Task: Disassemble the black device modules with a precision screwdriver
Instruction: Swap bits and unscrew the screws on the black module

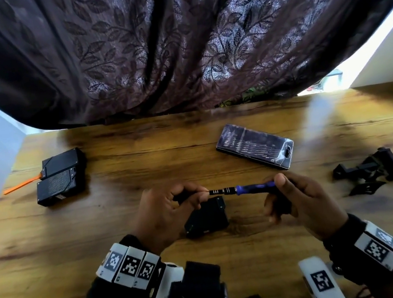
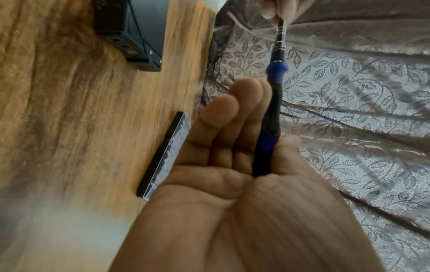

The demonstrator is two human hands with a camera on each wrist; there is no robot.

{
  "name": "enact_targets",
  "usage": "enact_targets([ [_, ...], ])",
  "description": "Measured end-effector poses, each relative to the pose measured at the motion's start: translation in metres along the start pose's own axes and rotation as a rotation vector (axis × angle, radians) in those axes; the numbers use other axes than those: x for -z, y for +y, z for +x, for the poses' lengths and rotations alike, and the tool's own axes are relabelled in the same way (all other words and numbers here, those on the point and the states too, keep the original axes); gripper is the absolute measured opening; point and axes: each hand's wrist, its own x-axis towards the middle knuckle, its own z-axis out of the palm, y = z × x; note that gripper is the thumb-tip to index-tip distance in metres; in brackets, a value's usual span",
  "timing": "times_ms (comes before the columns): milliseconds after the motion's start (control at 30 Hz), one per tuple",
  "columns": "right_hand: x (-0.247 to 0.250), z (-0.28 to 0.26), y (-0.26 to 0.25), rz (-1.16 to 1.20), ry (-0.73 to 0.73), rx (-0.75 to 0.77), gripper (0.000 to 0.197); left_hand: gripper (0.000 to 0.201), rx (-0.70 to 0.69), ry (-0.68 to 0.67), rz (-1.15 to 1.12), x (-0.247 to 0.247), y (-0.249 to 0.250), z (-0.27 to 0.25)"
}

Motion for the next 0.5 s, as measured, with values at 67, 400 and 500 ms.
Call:
enact_targets([
  [67, -0.001, 0.000, -0.001, 0.090, 0.006, 0.000, 0.068, 0.019, 0.016, 0.010, -0.019, -0.003, 0.001, 0.000],
  [400, -0.010, 0.002, 0.006, 0.223, 0.151, 0.020, 0.050, 0.016, 0.057, -0.113, 0.050, -0.009, -0.003, 0.005],
  [500, -0.005, 0.003, 0.006, 0.056, 0.292, 0.100, 0.053, 0.033, 0.155, -0.239, 0.235, -0.015, -0.030, 0.004],
])
